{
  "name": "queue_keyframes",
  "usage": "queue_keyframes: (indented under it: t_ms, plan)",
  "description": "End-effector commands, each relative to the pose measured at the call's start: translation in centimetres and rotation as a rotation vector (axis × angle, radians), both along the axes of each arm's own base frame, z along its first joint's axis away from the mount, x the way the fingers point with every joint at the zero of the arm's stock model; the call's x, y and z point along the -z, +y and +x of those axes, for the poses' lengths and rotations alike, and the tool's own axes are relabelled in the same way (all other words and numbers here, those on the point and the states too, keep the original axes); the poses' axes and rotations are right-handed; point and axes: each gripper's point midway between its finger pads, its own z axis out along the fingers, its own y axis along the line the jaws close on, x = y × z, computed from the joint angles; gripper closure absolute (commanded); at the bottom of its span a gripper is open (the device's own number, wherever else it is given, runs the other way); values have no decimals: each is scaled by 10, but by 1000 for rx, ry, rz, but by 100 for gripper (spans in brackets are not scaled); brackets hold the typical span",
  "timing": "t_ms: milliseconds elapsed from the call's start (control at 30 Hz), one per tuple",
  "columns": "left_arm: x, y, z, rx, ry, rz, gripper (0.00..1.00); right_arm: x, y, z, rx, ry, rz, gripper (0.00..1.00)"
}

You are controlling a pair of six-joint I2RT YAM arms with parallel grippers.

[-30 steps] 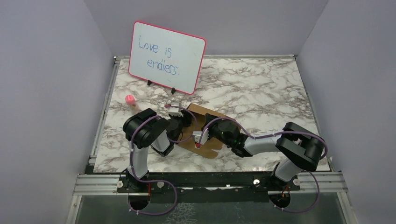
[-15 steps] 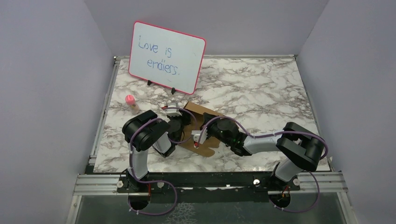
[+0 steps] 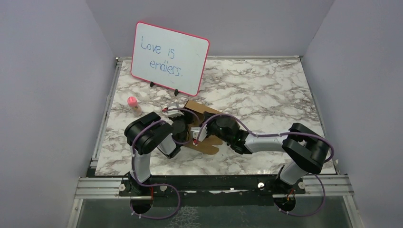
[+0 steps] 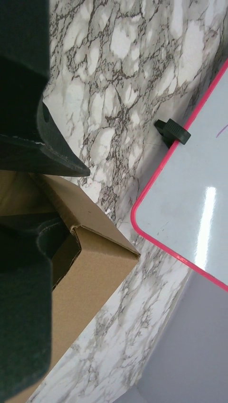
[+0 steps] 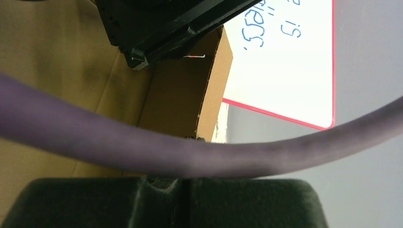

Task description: Fold the paper box

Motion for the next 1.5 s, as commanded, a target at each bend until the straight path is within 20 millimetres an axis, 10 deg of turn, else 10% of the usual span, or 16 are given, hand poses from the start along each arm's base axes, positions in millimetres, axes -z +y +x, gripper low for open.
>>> queue_keyframes:
  t_ms: [0, 467, 1467]
  plan:
    - [-46, 22, 5, -149, -123, -236, 68, 57, -2, -25, -49, 224, -106, 99]
    - [-44, 8, -6, 3, -115, -343, 61, 79, 3, -26, -10, 338, -115, 99]
    - [-35, 13, -43, 206, -76, 52, 20, 40, 12, -8, 29, 236, 19, 90]
